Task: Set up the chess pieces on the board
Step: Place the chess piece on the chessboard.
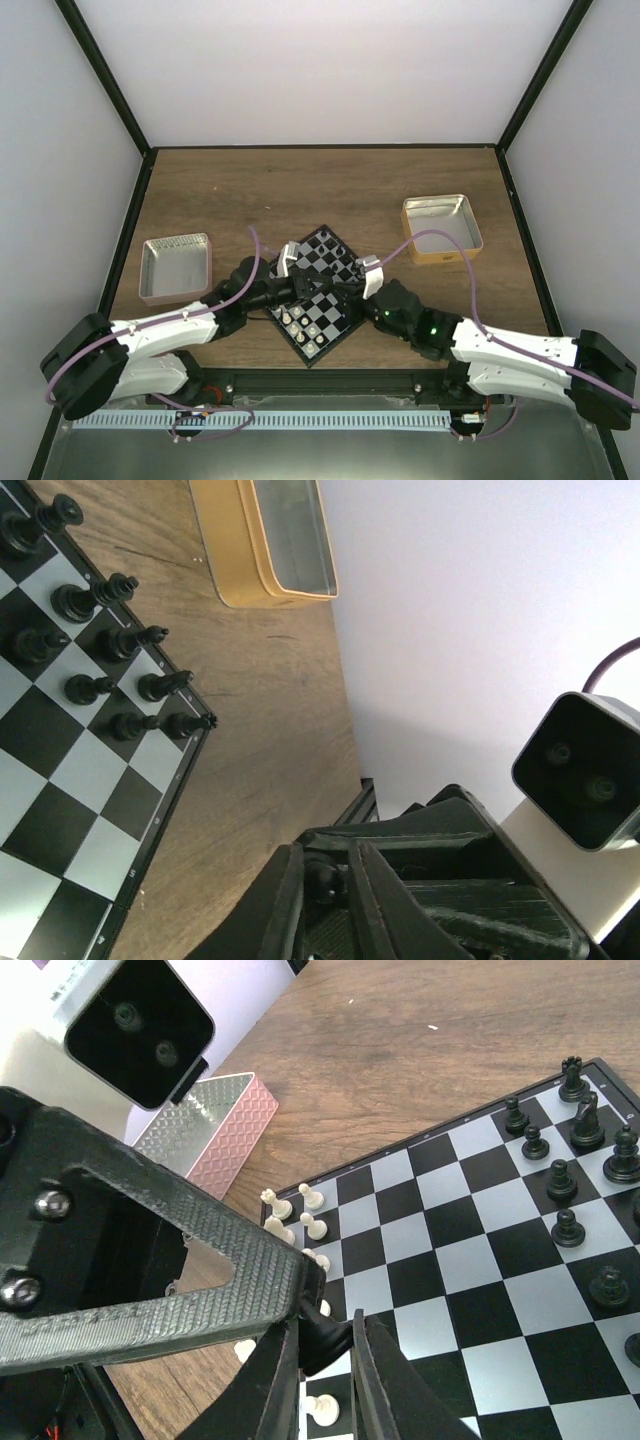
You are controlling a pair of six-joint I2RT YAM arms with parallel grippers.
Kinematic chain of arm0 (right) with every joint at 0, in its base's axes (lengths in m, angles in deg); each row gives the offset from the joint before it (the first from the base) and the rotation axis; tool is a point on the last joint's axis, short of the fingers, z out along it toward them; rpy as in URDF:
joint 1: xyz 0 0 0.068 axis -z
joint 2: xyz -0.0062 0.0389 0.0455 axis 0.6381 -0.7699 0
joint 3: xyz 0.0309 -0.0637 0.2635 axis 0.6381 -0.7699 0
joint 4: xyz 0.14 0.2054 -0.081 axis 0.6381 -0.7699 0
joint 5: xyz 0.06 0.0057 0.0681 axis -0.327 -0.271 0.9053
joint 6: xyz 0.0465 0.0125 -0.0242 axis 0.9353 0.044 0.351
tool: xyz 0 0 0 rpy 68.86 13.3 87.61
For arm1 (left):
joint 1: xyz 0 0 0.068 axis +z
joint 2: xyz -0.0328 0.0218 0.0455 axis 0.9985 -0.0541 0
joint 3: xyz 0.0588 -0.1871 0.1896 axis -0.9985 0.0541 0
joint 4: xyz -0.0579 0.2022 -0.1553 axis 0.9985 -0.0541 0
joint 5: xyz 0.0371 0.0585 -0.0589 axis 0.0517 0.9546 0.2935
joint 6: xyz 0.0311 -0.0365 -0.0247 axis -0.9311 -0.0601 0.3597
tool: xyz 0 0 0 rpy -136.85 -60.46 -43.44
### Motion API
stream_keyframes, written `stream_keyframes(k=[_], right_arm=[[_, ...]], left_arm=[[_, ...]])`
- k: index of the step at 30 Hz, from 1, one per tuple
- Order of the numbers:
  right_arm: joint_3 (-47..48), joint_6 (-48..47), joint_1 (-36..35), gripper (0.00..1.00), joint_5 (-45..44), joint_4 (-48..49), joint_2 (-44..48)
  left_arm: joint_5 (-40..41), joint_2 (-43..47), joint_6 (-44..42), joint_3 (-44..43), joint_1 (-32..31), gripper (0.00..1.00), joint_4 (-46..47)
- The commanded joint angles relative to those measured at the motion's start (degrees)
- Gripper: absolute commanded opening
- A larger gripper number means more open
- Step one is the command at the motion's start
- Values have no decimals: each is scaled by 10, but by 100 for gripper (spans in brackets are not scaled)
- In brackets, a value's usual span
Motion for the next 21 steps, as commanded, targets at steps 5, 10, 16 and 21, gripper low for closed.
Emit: stream_keyframes(k=[5,10,16,21], right_arm=[[-2,-3,-4,18,-23,7,7],[6,33,-4,50,-81,-48,8],[15,122,-4,63,-214,-171,37],[62,270,53,64,-271,-360,15]], left_arm=[[-24,-16,-13,2,3,4,33],[26,-11,-70,-17,3,4,-52],[139,-21,-187,-72,-1,4,-206],[218,-87,-244,-148,-34,4,-289]])
